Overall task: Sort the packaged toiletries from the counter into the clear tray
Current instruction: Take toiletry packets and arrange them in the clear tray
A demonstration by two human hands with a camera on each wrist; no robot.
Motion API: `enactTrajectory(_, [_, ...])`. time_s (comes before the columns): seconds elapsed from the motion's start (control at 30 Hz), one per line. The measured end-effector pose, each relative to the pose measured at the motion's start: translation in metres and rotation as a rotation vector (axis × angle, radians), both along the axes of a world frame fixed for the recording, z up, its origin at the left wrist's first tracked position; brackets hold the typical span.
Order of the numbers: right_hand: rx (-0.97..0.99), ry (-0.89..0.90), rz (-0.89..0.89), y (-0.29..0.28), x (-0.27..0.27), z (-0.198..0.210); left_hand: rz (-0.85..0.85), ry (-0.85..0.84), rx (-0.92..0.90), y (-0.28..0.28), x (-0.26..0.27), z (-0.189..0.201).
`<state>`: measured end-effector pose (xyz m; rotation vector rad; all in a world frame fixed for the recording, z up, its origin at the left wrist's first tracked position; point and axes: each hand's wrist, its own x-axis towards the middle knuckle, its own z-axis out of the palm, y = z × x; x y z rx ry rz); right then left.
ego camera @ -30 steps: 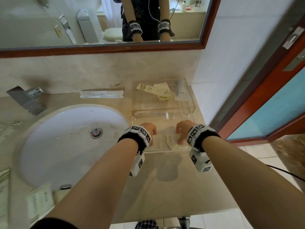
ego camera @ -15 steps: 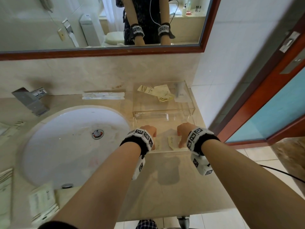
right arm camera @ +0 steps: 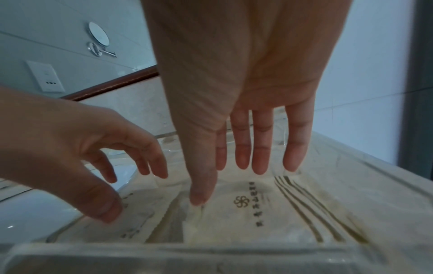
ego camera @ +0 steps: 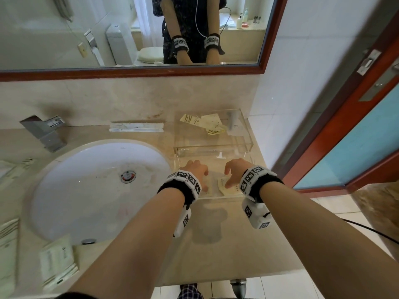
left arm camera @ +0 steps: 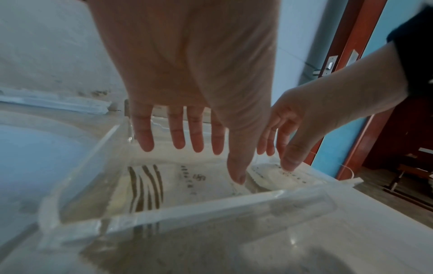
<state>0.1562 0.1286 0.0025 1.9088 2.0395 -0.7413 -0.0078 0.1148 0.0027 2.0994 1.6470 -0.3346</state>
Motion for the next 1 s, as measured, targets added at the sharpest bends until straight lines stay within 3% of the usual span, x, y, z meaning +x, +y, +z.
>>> enactTrajectory(0.3, [0.037, 0.025, 0.058, -0.027, -0.02, 0.019, 0.026, 0.078, 0.096, -0.033, -0.025, 0.018])
enactTrajectory(0.53, [0.107, 0.096, 0.206, -0.059, -0.066, 0.025, 0.193, 0.051, 0.191, -0.081, -0.054, 0.014])
enactTrajectory(0.67, [0.148, 0.195, 0.274, -0.074, -0.101, 0.025, 0.278, 0.039, 0.178, -0.108, -0.079, 0.006])
enactTrajectory(0.77, [0.143, 0.229, 0.336, -0.082, -0.126, 0.021, 0.34, 0.13, 0.134, -0.126, -0.095, 0.003])
enactTrajectory(0.87, [0.122, 0.204, 0.434, -0.087, -0.144, 0.017, 0.355, 0.204, 0.089, -0.138, -0.109, -0.001])
enactTrajectory(1.0, [0.099, 0.13, 0.575, -0.093, -0.162, 0.007, 0.346, 0.143, 0.041, -0.149, -0.121, -0.004])
